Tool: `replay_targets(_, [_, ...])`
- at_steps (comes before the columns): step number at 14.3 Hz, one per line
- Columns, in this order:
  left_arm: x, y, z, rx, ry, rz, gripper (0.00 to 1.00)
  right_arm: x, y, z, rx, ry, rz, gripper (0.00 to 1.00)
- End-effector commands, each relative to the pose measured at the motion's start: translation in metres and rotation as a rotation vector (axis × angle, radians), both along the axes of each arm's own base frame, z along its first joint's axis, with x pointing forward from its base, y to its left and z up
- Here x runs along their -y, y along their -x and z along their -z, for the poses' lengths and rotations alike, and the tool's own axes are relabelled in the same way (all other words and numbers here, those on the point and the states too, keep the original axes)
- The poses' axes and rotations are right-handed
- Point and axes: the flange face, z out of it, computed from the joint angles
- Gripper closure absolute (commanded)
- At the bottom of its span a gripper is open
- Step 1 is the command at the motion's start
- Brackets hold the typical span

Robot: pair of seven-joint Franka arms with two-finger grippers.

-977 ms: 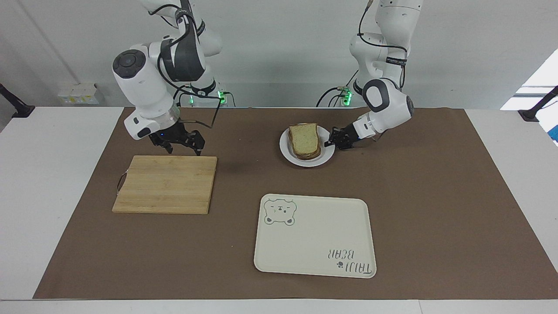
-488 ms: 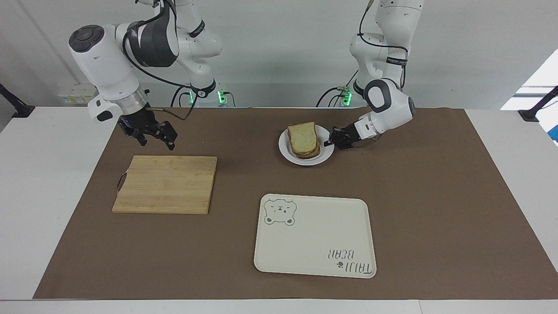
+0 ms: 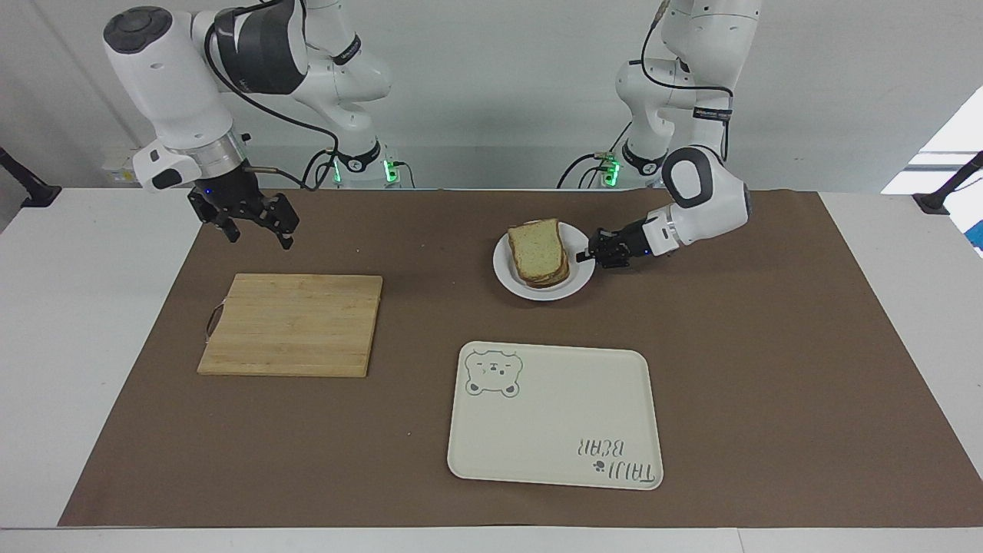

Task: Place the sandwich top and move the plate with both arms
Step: 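Grasp the plate rim with the left gripper while the right gripper retracts, then slide the plate with the left gripper onto the bear tray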

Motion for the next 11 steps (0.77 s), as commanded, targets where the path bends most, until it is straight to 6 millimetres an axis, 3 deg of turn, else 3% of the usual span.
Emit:
replay_targets(1, [0.001, -0.028, -0.011, -0.024, 0.051, -0.019, 1.0, 0.004, 0.003, -0.012, 0.006, -0.001, -0.013, 0.0])
replay_targets(3, [0.007, -0.051, -0.016, -0.028, 0.047, -0.042, 1.0, 0.01, 0.008, -0.039, 0.043, -0.007, -0.002, 0.0])
replay_targets(7, [0.013, -0.101, -0.04, -0.017, 0.069, -0.019, 1.0, 0.014, 0.022, -0.061, 0.042, 0.008, 0.001, 0.0])
replay_targets(11, [0.02, -0.162, -0.046, 0.011, 0.076, 0.013, 1.0, 0.016, 0.041, -0.09, 0.052, 0.012, -0.004, 0.0])
